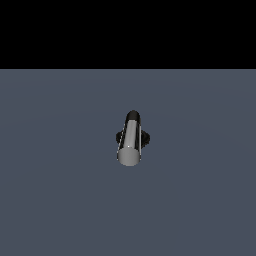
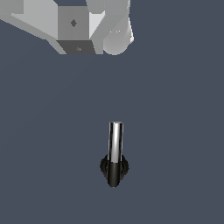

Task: Turn on the faucet by rotating a designated handle.

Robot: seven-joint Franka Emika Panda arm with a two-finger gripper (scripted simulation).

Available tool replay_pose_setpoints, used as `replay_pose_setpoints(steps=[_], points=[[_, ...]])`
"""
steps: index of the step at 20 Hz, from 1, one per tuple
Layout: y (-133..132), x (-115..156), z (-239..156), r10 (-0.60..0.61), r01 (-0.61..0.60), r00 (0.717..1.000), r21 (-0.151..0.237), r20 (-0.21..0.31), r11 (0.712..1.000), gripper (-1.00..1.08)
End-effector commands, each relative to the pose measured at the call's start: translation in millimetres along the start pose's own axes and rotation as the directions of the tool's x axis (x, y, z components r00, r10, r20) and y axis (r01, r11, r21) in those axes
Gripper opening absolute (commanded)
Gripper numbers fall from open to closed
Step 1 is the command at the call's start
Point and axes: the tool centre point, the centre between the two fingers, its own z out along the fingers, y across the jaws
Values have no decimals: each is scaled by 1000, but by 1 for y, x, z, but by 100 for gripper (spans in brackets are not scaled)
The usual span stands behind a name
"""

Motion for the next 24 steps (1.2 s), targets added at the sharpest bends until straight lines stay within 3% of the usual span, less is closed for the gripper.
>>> replay_pose_setpoints(steps=[1, 12, 24], points=[[0, 0, 0, 0, 0, 1000, 0, 0, 1000, -100], [-6, 7, 30, -3, 3, 1000, 4, 1, 1000, -100], [-24, 27, 121, -13, 13, 1000, 15, 4, 1000, -100]])
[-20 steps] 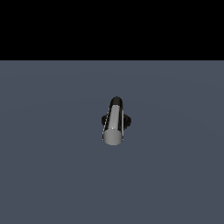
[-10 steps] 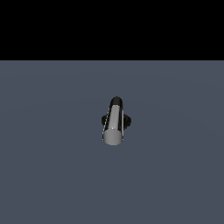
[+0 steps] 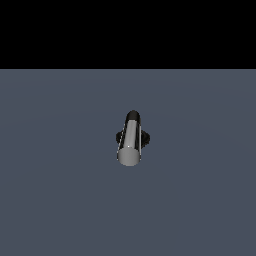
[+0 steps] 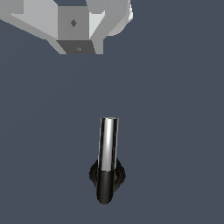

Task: Turn on the faucet by rotating a designated handle.

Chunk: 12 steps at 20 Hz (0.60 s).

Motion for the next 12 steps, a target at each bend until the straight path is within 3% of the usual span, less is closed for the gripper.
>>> replay_pose_setpoints(steps=[1, 12], points=[[-4, 5, 22, -2, 2, 1000, 3, 0, 1000, -100], [-22, 26, 109, -12, 12, 1000, 13, 3, 1000, -100]])
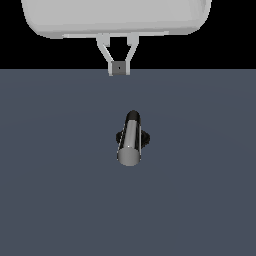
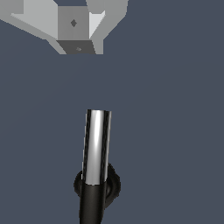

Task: Turn on the faucet by rotating a designated handle.

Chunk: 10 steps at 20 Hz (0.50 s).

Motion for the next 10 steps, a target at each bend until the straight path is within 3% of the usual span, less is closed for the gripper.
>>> replay_pose_setpoints(steps=[1, 10], points=[[-4, 5, 19, -2, 2, 1000, 2, 0, 1000, -100], [-17, 23, 86, -10, 10, 1000, 11, 2, 1000, -100]])
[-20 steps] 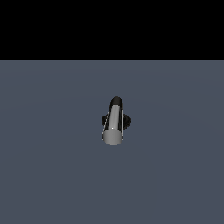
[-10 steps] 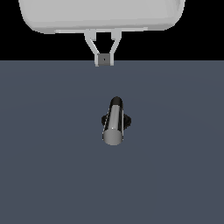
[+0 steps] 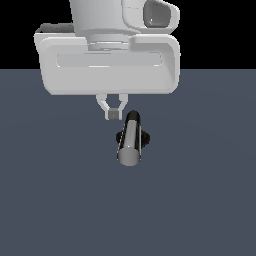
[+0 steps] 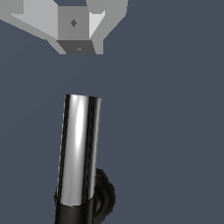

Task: Turn on the faucet by rotating a designated handle.

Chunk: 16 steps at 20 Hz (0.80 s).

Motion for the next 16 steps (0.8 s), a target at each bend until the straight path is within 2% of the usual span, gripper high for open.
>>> replay_pose_setpoints(steps=[1, 9, 16], points=[[-4, 5, 19, -2, 2, 1000, 3, 0, 1000, -100], [-15, 21, 71, -9, 9, 1000, 9, 2, 1000, -100], [-21, 31, 102, -13, 13, 1000, 13, 3, 1000, -100]])
